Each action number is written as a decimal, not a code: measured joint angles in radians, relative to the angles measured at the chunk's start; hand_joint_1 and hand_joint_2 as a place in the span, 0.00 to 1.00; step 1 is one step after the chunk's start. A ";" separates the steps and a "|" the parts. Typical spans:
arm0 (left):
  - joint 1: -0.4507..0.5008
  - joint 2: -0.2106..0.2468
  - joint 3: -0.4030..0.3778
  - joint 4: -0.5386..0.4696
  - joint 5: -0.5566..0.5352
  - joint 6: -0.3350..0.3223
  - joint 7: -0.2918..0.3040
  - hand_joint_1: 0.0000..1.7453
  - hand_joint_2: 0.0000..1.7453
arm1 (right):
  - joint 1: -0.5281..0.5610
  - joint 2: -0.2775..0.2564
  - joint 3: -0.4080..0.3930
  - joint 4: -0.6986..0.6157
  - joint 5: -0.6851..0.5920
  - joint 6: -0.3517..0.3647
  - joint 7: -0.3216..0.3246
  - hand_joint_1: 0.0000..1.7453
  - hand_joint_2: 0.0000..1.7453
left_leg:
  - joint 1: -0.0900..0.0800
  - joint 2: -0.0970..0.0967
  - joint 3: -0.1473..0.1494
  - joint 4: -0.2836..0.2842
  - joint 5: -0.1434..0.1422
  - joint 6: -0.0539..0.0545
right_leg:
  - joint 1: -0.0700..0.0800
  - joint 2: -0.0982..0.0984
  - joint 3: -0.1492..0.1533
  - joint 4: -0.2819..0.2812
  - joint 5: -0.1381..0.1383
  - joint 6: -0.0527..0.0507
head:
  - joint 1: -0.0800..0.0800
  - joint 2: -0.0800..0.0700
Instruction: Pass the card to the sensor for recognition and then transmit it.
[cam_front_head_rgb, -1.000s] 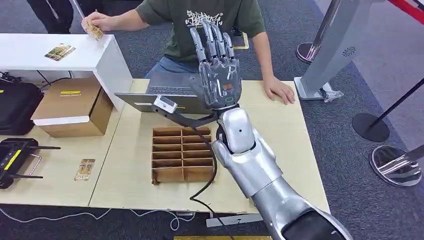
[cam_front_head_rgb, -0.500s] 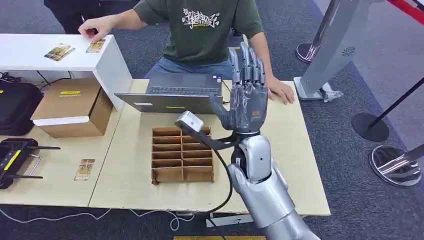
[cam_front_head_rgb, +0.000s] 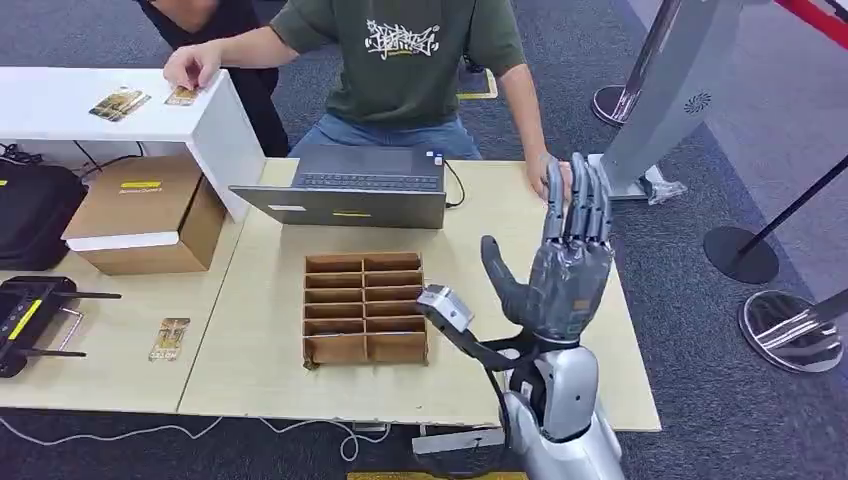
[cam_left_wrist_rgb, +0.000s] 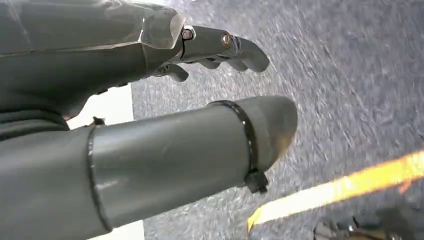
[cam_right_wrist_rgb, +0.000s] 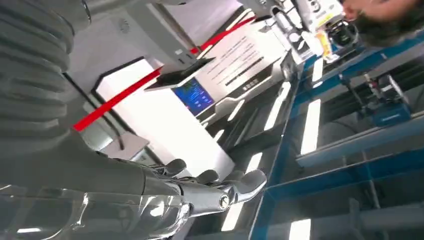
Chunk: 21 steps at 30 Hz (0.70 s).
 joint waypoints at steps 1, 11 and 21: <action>0.005 0.000 0.000 0.000 0.003 0.006 -0.004 0.00 0.00 | 0.019 -0.004 -0.004 -0.015 0.000 -0.003 0.000 0.00 1.00 | 0.000 0.000 0.000 0.000 0.000 0.000 | 0.000 0.000 0.000 0.000 0.000 0.000 | 0.000 0.000; 0.028 -0.006 0.015 0.000 0.021 0.019 -0.009 0.00 0.00 | 0.178 -0.016 -0.065 -0.143 -0.013 -0.011 0.022 0.00 1.00 | 0.000 0.000 0.000 0.000 0.000 0.000 | 0.000 0.000 0.000 0.000 0.000 0.000 | 0.000 0.000; 0.034 -0.008 0.016 0.000 0.022 0.022 -0.013 0.00 0.00 | 0.297 -0.017 -0.110 -0.223 -0.018 -0.011 0.027 0.00 1.00 | 0.000 0.000 0.000 0.000 0.000 0.000 | 0.000 0.000 0.000 0.000 0.000 0.000 | 0.000 0.000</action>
